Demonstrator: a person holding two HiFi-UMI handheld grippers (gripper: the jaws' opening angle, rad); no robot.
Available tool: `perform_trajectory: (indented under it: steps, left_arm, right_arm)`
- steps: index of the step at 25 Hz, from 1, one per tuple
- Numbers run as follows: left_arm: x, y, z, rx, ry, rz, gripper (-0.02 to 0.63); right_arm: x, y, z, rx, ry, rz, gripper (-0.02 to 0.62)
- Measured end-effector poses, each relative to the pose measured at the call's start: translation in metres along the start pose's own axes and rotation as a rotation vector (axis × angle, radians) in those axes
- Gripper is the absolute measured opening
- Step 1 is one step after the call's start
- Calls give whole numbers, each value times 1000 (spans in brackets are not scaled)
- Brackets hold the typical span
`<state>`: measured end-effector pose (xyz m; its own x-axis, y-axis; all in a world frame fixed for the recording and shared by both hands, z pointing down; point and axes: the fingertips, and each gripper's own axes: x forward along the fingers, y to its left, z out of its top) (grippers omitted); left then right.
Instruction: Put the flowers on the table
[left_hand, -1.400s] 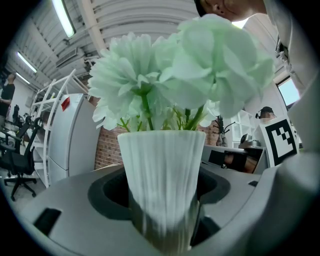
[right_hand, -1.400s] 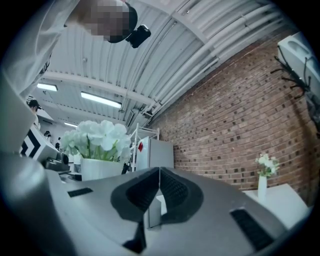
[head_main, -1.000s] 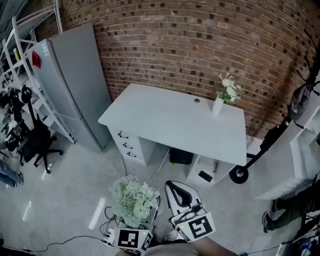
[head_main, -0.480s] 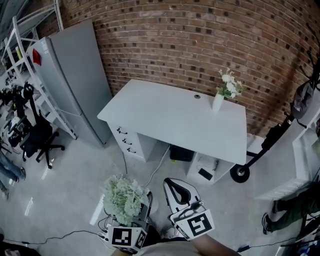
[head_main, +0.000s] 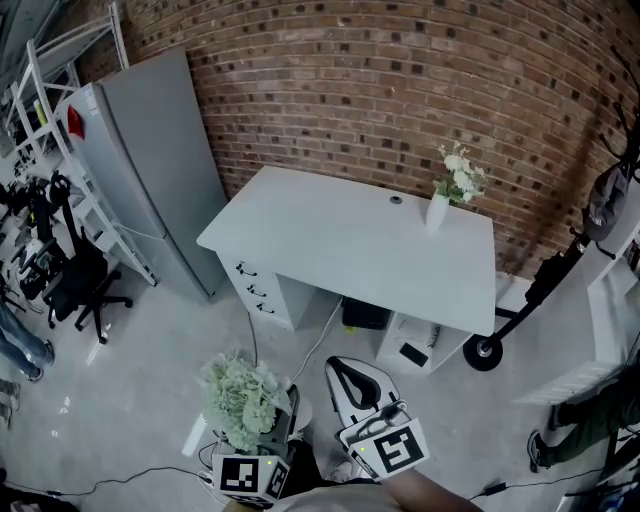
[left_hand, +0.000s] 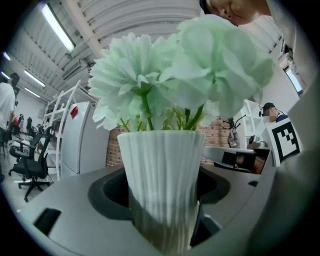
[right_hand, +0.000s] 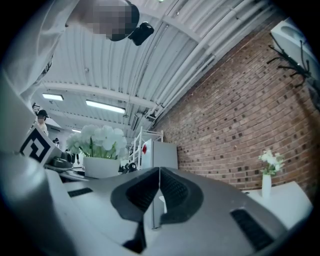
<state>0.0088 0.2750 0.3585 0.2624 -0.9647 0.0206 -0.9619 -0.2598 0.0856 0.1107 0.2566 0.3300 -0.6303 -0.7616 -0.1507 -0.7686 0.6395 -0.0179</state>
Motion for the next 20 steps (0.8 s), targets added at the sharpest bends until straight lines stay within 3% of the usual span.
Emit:
perform_trajectory:
  steps: [10,20]
  left_arm:
    - [21,49,-15,-30,20,39,351]
    - [64,85,-12,-21,25,-6,351]
  right_arm:
    - [31,-1,-28,14,61,-17,17]
    - [95,-3,-43,20,83,-24,17]
